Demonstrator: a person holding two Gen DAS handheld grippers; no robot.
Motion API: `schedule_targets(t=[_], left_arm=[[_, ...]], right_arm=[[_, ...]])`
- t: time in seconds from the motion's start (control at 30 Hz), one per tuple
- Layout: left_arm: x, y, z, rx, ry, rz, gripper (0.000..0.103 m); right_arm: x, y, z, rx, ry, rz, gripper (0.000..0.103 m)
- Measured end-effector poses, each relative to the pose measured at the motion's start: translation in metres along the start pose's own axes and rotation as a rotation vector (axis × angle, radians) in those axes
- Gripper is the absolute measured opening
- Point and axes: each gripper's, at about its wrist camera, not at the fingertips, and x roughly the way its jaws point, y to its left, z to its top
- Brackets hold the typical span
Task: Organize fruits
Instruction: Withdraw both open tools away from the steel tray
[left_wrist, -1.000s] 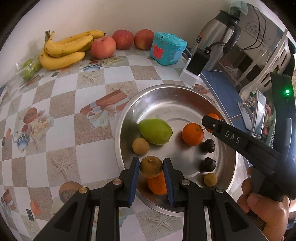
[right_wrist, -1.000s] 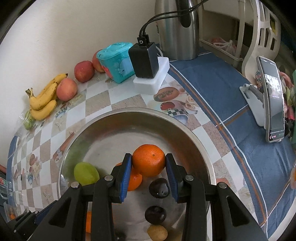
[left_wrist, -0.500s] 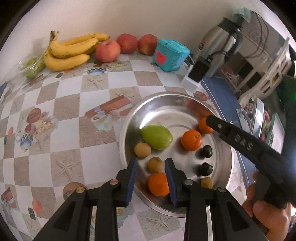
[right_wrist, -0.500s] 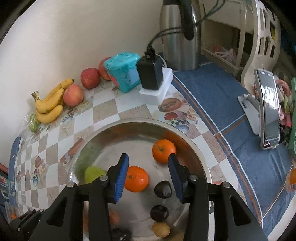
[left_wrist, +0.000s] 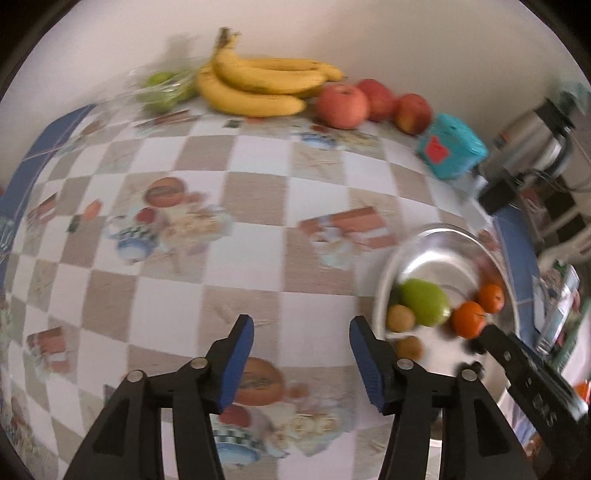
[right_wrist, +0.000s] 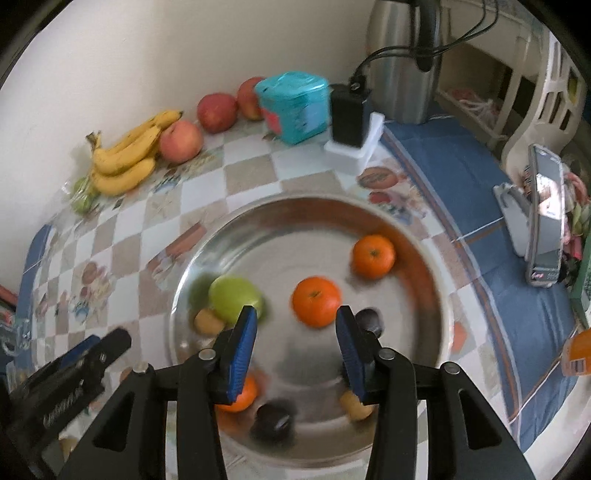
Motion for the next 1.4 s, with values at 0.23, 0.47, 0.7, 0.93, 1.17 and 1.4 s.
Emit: schedule_targets(t=[0.23,0.47,0.7,0.93,1.17,1.4], left_arm=[[-0.002,0.025,0.002,-0.053,0.004,0.059,0.07],[-0.002,0.035,0.0,-0.067,-0.007,0.101,0.103],[0.002,0.041,-0.001,-0.068,-0.005,0.14,0.103],[0.003,0.045,-0.002,-0.069,-0.008,0.153,0.103],[0.003,0.047,-0.001,-0.057,-0.038,0.148,0.103],[-0.003,0.043,-0.002,-0.011,-0.071,0.327,0.103]], right_arm=[[-0.004,0.019,-0.009,-0.045,0.025,0.016,0.045],[-0.002,0.027,-0.012,-0.078,0.02,0.012,0.072],[0.006,0.034,-0.015,-0.106,0.021,0.009,0.082],[0.002,0.039,-0.015,-0.133,-0.021,0.011,0.096],[0.004,0.038,-0.016,-0.126,-0.018,0.019,0.096],[0.002,0.04,-0.023,-0.137,-0.009,0.021,0.096]])
